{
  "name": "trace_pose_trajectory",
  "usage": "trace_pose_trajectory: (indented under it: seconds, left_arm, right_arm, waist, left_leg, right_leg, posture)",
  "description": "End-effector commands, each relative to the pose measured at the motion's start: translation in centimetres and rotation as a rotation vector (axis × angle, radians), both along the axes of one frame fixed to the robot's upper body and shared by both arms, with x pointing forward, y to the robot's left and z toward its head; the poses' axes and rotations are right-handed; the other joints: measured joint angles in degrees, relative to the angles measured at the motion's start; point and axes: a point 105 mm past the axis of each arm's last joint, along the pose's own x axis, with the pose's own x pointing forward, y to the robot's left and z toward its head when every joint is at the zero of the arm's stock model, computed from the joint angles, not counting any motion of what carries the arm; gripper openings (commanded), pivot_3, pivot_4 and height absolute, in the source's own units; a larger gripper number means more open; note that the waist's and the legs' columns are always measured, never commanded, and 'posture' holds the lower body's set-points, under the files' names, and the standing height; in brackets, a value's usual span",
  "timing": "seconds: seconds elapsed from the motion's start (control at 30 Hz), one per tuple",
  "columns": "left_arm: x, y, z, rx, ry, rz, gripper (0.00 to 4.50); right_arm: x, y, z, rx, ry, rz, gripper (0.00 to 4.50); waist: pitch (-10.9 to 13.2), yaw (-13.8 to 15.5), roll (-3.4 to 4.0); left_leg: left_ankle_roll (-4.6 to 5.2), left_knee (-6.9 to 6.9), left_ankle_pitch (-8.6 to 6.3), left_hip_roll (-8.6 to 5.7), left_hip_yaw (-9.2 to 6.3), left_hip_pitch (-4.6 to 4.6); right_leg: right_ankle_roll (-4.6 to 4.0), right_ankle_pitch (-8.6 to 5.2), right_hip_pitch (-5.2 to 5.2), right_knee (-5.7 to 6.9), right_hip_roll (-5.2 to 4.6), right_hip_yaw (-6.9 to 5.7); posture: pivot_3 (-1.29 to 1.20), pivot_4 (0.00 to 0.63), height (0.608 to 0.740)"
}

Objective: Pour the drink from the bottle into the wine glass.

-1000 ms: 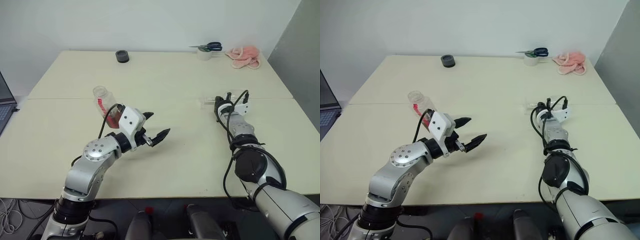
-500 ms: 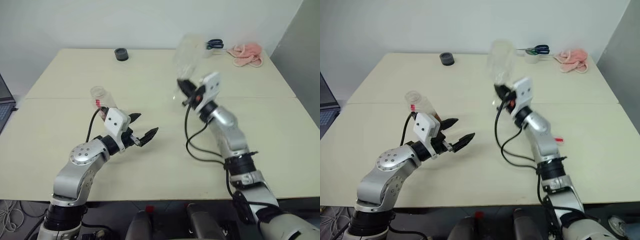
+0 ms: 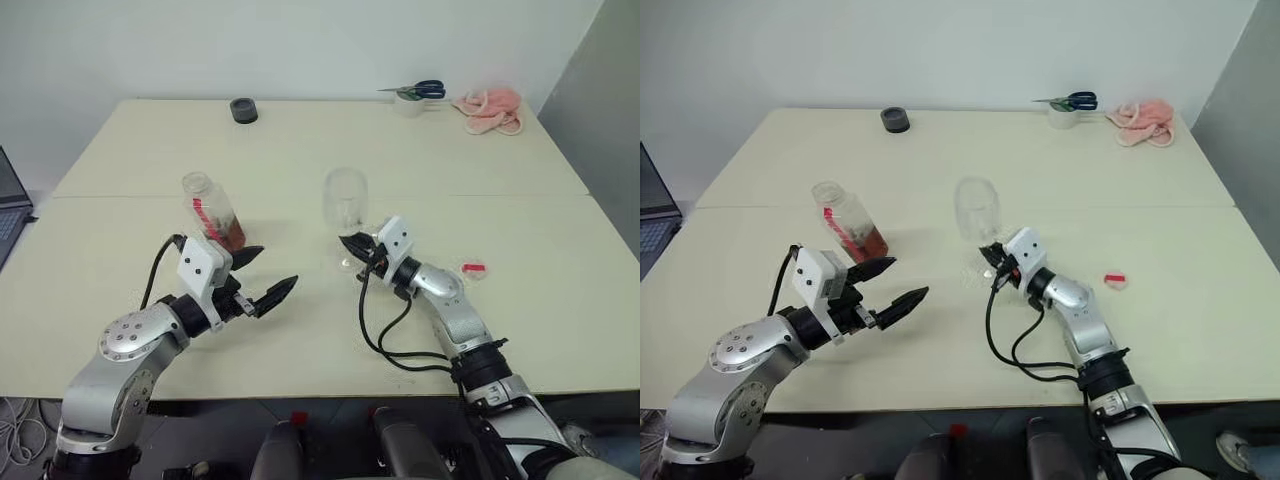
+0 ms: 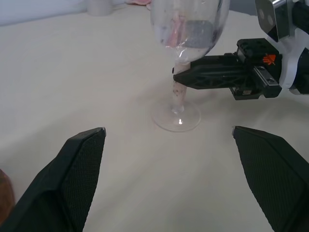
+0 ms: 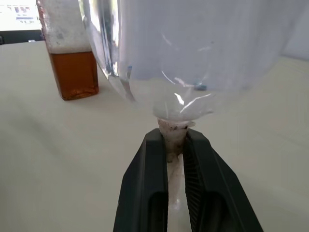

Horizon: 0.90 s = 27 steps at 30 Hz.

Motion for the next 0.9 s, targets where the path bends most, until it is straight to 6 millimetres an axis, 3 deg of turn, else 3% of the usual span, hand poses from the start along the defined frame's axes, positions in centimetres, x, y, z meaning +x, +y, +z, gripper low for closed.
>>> trace_pose_trajectory:
  seconds: [0.03,0.43,0.83,0.9]
  left_arm:
    - [-0.3,-0.2,1.6,0.002,-0.068,-0.013,4.5]
    - [0.1,-0.2,1.5,0.01,-0.068,-0.004,4.5]
    - [0.3,0.7,1.1,0.01,-0.055,0.041,4.5]
    - [0.4,1.3,1.0,-0.002,-0.059,0.08,4.5]
  right_arm:
    - [0.1,0.3,0.5,-0.005,-0.021,0.013,0.18]
    - [0.3,0.3,-0.5,-0.042,0.025,0.015,0.18]
    - [-0.2,-0.4,-0.1,-0.08,-0.002,0.032,4.25]
    - [-0.9,-1.0,0.2,-0.111,-0.006,0.063,4.48]
  waist:
    - [0.0,0.0,0.0]
    - [0.0,0.0,-0.01]
    - [0.0,0.0,-0.02]
    - [0.0,0.0,-0.02]
  left_leg:
    - [0.0,0.01,0.0,0.0,0.0,0.0]
    - [0.0,0.19,0.0,0.0,-0.02,0.03]
    - [0.0,0.22,0.0,0.0,-0.04,0.01]
    - [0.0,0.22,0.0,-0.01,-0.05,0.0]
  right_leg:
    - [0.03,-0.02,0.0,0.0,0.0,0.0]
    - [0.05,-0.01,0.08,0.06,0.01,0.0]
    - [0.05,-0.01,0.11,0.05,0.01,-0.02]
    - [0.06,-0.01,0.11,0.04,0.01,-0.02]
  posture:
    - [0.0,0.15,0.74]
    - [0.0,0.15,0.74]
    - [0.0,0.15,0.74]
    - [0.0,0.15,0.74]
